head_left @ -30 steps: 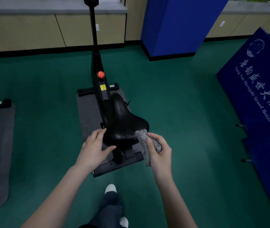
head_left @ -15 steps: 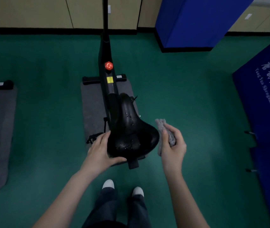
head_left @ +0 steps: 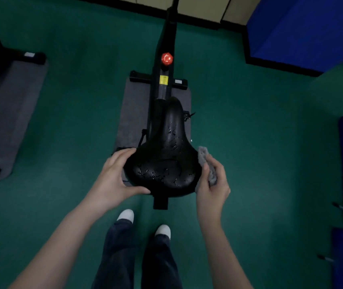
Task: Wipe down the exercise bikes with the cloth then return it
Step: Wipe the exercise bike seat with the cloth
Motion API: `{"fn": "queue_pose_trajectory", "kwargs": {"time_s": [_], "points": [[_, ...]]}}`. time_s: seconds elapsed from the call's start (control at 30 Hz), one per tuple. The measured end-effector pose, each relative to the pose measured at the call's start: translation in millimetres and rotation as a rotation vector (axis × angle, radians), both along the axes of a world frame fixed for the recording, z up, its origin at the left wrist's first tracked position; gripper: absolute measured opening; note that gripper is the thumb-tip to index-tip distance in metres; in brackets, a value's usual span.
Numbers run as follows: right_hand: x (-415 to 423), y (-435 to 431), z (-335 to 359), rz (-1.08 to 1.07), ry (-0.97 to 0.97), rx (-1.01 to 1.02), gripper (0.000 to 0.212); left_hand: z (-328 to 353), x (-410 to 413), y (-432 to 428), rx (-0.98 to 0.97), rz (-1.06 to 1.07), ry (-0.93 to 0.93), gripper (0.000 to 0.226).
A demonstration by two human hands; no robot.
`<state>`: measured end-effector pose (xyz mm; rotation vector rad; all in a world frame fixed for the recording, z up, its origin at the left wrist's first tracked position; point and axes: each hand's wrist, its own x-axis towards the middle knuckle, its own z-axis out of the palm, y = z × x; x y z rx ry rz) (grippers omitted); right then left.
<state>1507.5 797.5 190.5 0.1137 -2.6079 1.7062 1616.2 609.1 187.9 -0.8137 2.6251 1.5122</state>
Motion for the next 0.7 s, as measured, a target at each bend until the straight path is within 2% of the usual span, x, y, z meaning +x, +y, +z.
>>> {"fn": "queue_pose_trajectory", "kwargs": {"time_s": [0.13, 0.27, 0.33, 0.4, 0.47, 0.53, 0.6, 0.7], "points": [[30.0, -1.8, -15.8, 0.182, 0.338, 0.016, 0.021, -4.1, 0.0, 2.5, 0.067, 0.053, 0.05, 0.104], [23.8, -4.1, -21.7, 0.451, 0.518, 0.158, 0.019, -9.3, 0.9, 3.0, 0.097, 0.078, 0.106, 0.097], [3.3, 3.2, -23.4, 0.512, 0.557, 0.217, 0.022, -12.1, 1.1, 3.0, 0.109, 0.088, 0.127, 0.094], [-6.4, 13.9, -24.6, 0.381, 0.452, 0.174, 0.025, -15.2, 1.4, 2.7, 0.115, 0.094, 0.144, 0.095], [-1.2, 16.0, -24.0, 0.104, 0.218, 0.004, 0.024, -18.3, 2.1, 2.3, 0.119, 0.1, 0.151, 0.096], [6.8, 8.6, -24.1, -0.073, 0.046, -0.171, 0.022, -21.1, 2.9, 1.7, 0.12, 0.099, 0.161, 0.097], [-4.4, 0.5, -25.2, -0.166, -0.074, -0.303, 0.018, -22.8, 3.3, 1.0, 0.116, 0.096, 0.173, 0.097], [-41.7, -2.3, -21.6, -0.244, -0.378, -0.524, 0.013, -24.1, 3.2, 0.7, 0.1, 0.091, 0.177, 0.096]]}}
